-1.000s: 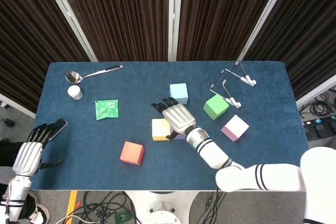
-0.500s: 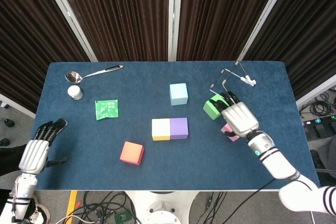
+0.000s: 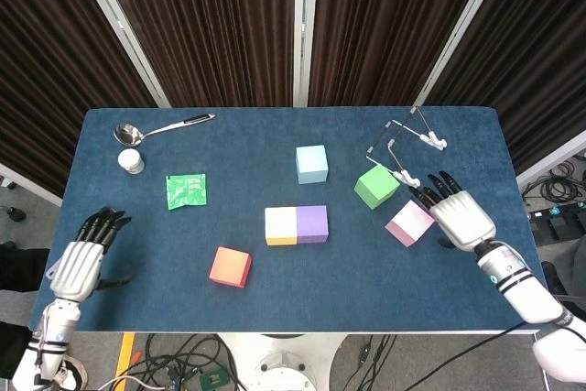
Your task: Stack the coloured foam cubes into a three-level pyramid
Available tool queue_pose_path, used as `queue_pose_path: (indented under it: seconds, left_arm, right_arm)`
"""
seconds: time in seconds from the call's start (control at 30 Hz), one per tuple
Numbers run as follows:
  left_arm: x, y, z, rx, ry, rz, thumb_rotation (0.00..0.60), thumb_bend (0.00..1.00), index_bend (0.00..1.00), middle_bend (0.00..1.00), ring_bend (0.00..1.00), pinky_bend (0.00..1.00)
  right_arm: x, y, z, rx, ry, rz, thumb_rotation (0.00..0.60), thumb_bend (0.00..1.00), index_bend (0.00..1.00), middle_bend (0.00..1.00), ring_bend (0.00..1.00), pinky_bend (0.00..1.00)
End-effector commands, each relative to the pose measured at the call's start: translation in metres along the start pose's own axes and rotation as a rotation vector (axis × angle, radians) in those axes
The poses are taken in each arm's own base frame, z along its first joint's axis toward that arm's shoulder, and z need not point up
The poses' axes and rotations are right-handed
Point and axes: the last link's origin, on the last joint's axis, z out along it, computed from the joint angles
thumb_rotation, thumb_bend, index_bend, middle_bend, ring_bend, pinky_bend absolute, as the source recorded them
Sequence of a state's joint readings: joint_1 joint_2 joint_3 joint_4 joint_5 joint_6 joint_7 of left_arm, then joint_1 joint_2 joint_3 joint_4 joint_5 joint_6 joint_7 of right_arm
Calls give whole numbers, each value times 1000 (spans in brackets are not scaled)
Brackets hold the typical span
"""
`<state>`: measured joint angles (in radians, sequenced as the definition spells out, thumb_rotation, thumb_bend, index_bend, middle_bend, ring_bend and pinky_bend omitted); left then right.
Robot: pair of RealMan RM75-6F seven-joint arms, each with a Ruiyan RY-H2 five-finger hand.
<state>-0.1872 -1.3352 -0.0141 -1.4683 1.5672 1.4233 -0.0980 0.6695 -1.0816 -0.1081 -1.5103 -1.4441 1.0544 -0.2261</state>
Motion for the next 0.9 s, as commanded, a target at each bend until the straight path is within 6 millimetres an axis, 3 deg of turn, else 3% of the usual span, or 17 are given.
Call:
queue_pose_path:
  seconds: [0.03, 0.7, 0.8, 0.9]
  left_arm:
    - [-1, 0, -1, 4, -3, 0, 600, 0, 146, 87, 0, 73]
    - [-2, -1, -1, 9, -4, -7, 600, 0, 146, 87, 0, 73]
    - [-3, -2, -2, 11, -6, -8, 600, 0, 146, 87, 0, 73]
    - [-3, -3, -3, 13, -5, -8, 600, 0, 146, 87, 0, 73]
  right_arm:
    - [-6, -6, 8, 38, -18, -6, 600, 0, 0, 194, 0, 0]
    - [-14, -23, 32, 110, -86, -63, 600, 23, 0, 229, 0, 0]
    - [-15, -23, 34, 102, -84, -63, 600, 37, 0, 289, 0, 0]
    - [-15, -21, 35, 90, -78, -66, 600, 85, 0, 414, 2, 0]
